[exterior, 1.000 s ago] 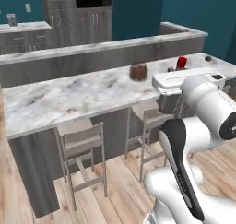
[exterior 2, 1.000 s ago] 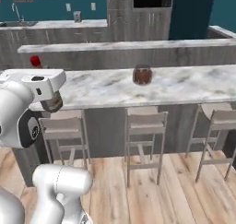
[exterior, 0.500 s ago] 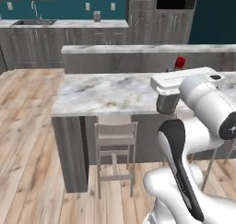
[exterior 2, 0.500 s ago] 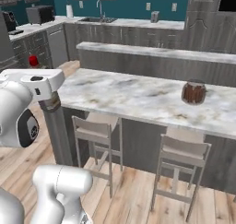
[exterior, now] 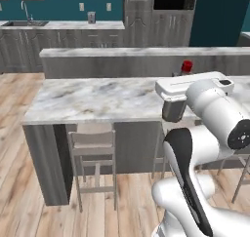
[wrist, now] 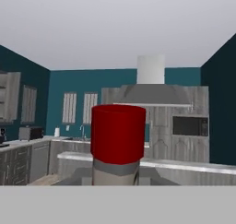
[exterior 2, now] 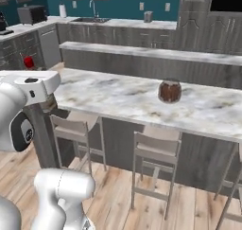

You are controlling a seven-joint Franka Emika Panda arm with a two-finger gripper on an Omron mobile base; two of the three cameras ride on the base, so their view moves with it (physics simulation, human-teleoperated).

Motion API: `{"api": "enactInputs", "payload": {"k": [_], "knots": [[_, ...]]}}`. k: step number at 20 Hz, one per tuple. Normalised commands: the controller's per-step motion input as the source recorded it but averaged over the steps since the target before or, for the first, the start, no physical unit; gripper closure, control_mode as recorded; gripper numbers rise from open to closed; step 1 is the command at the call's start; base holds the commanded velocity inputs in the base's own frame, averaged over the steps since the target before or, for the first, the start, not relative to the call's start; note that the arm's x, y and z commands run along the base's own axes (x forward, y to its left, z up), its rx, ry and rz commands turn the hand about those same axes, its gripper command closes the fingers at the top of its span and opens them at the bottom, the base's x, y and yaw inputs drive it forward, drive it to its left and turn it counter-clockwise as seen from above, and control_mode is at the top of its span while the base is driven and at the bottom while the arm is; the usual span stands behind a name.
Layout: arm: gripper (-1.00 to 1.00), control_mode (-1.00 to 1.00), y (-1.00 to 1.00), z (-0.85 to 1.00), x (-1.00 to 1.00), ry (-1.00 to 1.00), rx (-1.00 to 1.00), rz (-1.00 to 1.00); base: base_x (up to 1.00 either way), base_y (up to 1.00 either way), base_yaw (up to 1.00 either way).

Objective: Open the cabinet directly in front. Then move the liquor and the cup to the dining counter with the jar on it.

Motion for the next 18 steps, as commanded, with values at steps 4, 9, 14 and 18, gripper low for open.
{"api": "enactInputs", "payload": {"k": [4,9,14,18], "knots": [[1.0,1.0,0.0,0.0,0.0,0.0,0.0,0.0,0.29,-0.45,0.0],[1.0,1.0,0.0,0.0,0.0,0.0,0.0,0.0,0.62,-0.14,0.0],[1.0,1.0,0.0,0.0,0.0,0.0,0.0,0.0,0.68,0.0,0.0],[1.0,1.0,0.0,0.0,0.0,0.0,0.0,0.0,0.66,-0.13,0.0]]}}
